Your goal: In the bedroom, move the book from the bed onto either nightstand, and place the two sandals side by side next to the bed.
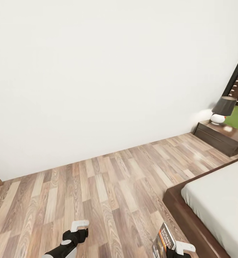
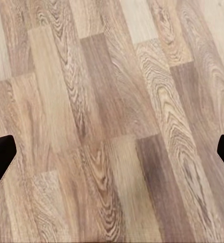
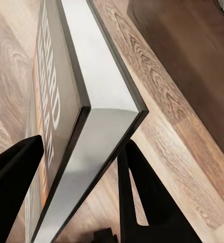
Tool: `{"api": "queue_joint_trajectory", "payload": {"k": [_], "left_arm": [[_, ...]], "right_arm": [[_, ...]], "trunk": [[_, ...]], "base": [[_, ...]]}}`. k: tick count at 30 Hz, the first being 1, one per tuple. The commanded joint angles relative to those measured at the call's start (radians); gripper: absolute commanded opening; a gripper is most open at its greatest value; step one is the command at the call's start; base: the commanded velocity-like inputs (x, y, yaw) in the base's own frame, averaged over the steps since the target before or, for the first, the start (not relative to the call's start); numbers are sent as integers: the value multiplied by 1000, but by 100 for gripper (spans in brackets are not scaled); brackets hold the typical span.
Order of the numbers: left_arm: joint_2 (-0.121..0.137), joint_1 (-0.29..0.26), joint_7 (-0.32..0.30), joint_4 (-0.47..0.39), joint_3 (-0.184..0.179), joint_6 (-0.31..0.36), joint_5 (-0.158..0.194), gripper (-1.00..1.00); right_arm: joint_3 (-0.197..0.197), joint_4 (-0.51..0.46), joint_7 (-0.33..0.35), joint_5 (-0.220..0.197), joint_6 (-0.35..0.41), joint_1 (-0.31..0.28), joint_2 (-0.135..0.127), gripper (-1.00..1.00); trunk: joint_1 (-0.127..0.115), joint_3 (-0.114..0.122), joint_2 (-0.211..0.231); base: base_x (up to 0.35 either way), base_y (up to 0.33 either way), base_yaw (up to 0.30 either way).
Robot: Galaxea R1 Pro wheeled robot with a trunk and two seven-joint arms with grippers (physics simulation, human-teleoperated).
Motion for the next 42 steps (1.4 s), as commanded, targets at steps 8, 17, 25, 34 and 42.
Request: {"api": "queue_joint_trajectory", "payload": {"k": [8,17,25,34,42], "left_arm": [[0,-1,4,1,-9,-3,8,100],[0,-1,4,1,-9,-3,8,100],[0,-1,4,1,-9,-2,8,100],[-1,-1,4,1,-9,-2,8,100],[-2,-1,4,1,-9,-2,8,100]], "right_arm": [[9,1,-3,-6,-3,-1,0,-100],[9,1,-3,-5,-3,-1,0,-100],[9,1,-3,-5,-3,-1,0,-100],[9,1,-3,-5,-4,-1,0,-100],[9,1,-3,-5,-5,-1,0,-100]], "trunk": [[1,-1,-1],[1,-1,-1],[1,-1,-1],[1,-1,-1],[1,0,-1]], "base": [[313,147,-284],[315,135,-284],[315,164,-284],[306,193,-284],[273,228,-284]]}}
